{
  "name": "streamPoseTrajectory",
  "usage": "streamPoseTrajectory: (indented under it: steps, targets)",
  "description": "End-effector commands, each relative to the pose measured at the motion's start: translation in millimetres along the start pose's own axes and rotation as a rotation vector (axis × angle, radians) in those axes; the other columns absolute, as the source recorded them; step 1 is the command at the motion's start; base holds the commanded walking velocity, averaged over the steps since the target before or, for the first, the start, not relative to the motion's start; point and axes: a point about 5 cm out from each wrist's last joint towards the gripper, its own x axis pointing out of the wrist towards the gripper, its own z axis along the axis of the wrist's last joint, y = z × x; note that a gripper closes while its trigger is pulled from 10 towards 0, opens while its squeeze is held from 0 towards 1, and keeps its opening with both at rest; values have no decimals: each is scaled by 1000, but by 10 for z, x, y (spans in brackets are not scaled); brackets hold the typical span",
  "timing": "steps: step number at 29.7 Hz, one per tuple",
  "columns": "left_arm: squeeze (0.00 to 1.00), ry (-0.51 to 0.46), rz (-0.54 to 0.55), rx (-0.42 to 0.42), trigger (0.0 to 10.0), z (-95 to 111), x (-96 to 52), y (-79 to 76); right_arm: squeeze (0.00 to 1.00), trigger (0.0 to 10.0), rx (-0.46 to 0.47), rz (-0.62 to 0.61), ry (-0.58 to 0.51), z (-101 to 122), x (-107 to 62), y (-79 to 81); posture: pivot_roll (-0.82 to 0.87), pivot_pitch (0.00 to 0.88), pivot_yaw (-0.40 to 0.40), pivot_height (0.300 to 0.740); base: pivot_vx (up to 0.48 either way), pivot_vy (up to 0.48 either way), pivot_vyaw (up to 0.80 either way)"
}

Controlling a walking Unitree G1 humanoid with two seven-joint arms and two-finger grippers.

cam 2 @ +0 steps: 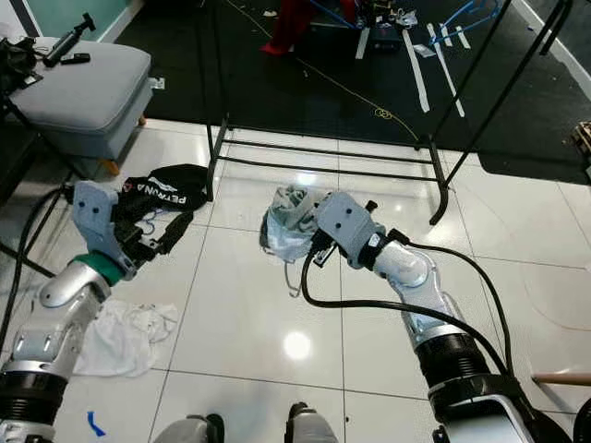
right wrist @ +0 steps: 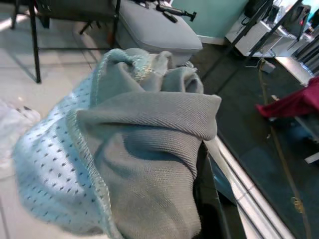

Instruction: Hang hanger

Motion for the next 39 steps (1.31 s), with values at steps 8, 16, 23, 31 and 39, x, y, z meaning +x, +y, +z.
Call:
streamPoseTrajectory:
  steps: [8, 16, 23, 31, 39]
  targets:
    - [1000, 24, -221, 97, 10000, 9, -14, -285, 0, 10000, 108, 12, -148, 221, 54, -68, -16, 92, 33, 740, 0, 0, 0]
    - [1000, 3, -243, 196, 10000, 74, 13, -331, 0, 10000, 219, 39, -238, 348, 99, -91, -13, 100, 28, 740, 0, 0, 0]
    - [0, -56, -194, 66, 10000, 153, 93, -352, 0, 10000, 346, 146, -305, 444, 103, 3, -17, 104, 29, 740, 0, 0, 0]
    - [0, -128, -252, -40, 10000, 289, 51, -440, 0, 10000, 557, 220, -393, 518, 72, 24, -11, 113, 18, 740, 0, 0, 0]
    - [0, -169, -246, -114, 10000, 357, 43, -439, 0, 10000, 660, 189, -438, 505, 45, -35, -13, 114, 18, 740, 0, 0, 0]
